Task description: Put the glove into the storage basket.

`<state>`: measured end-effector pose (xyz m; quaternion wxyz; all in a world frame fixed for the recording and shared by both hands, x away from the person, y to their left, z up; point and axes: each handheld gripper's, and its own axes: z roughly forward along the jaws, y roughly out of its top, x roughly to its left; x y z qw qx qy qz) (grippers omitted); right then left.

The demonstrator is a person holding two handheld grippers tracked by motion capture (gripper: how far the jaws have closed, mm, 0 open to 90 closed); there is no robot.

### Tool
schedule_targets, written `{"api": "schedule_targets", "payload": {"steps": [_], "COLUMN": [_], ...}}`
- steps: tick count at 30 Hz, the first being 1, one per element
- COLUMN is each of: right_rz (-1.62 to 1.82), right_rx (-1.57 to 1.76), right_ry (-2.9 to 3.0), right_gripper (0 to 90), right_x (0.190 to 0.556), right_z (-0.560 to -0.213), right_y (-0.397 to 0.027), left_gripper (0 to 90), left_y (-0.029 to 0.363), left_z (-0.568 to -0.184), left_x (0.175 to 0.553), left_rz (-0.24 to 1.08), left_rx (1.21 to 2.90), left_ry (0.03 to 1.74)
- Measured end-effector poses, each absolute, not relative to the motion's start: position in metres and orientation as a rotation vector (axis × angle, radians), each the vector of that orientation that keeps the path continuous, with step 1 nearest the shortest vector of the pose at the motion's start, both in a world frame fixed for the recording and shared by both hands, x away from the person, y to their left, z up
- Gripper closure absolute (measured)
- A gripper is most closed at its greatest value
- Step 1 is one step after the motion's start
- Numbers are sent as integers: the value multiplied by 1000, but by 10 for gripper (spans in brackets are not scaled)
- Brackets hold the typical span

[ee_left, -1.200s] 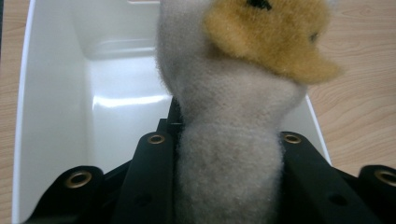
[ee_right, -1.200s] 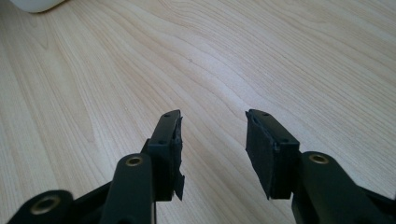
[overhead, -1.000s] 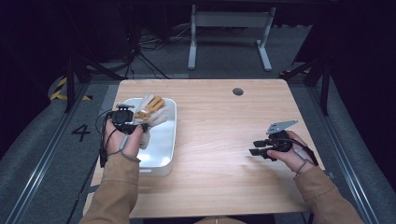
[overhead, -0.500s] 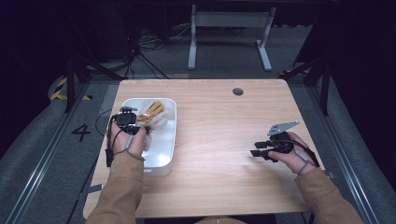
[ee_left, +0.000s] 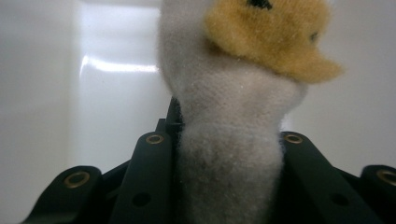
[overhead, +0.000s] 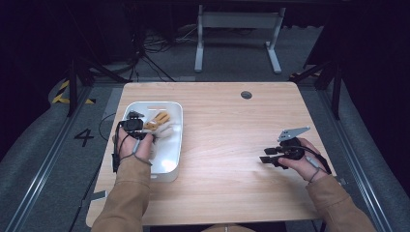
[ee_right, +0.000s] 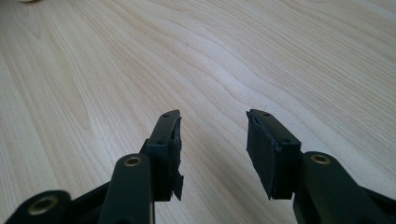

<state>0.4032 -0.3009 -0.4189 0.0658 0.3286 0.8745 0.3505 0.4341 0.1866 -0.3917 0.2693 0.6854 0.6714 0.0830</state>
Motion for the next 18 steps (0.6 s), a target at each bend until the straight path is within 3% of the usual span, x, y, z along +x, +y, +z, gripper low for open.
{"api": "schedule_targets", "payload": {"steps": [18], "right_rz": [1058], "right_rx": [996], "right_ry": [2639], "right_gripper": [553], "right_x": [403], "right_z": [-420], "right_y": [-300], "left_gripper": [683], "left_y": [191], "left_z": [-401], "left_x": [439], "left_rz": [177], "left_rx": [1815], "left_ry": [1896]}}
